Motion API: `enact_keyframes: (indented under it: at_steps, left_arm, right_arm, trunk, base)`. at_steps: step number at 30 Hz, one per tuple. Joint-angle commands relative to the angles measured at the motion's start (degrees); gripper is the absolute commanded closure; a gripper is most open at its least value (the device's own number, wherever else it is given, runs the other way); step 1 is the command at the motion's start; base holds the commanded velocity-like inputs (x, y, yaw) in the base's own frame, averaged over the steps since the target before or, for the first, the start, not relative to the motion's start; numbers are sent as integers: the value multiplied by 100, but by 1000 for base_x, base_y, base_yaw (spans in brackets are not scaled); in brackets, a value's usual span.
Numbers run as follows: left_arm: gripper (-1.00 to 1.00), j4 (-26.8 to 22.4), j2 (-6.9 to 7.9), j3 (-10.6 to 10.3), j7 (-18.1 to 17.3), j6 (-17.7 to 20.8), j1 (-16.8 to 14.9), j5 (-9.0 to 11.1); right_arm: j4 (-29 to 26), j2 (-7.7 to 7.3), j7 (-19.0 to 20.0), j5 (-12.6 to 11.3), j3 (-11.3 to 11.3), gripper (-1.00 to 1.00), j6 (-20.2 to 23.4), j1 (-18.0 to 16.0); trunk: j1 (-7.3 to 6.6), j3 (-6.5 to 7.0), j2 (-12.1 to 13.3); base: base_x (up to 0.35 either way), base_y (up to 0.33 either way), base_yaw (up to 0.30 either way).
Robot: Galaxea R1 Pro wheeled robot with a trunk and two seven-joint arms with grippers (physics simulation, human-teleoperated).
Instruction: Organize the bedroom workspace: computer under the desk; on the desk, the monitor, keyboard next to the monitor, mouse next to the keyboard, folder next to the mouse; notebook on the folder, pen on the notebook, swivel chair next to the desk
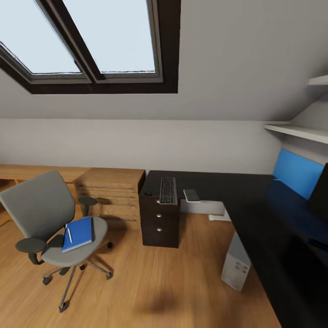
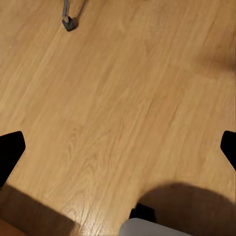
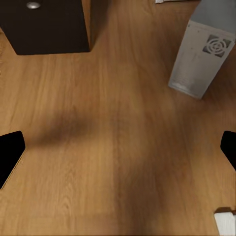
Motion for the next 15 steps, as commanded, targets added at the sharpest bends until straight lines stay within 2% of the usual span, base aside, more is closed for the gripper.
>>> enact_keyframes:
  at_steps: [1, 6, 15]
  left_arm:
    - [-100, -7, 2, -16, 9, -16, 1, 59]
    - [-100, -11, 11, -16, 9, -24, 1, 57]
    - [-100, -12, 23, -9, 9, -32, 1, 65]
  right_arm:
    - [4, 2, -11, 8, -16, -100, -19, -4]
    - [4, -5, -11, 8, -17, -100, -19, -5]
    - [4, -12, -11, 9, -15, -100, -19, 1]
  trunk:
    - [4, -7, -6]
    - [4, -7, -6]
    - [4, -7, -6]
  base:
    - [260, 207, -11]
    - [288, 176, -48]
    - [308, 159, -230]
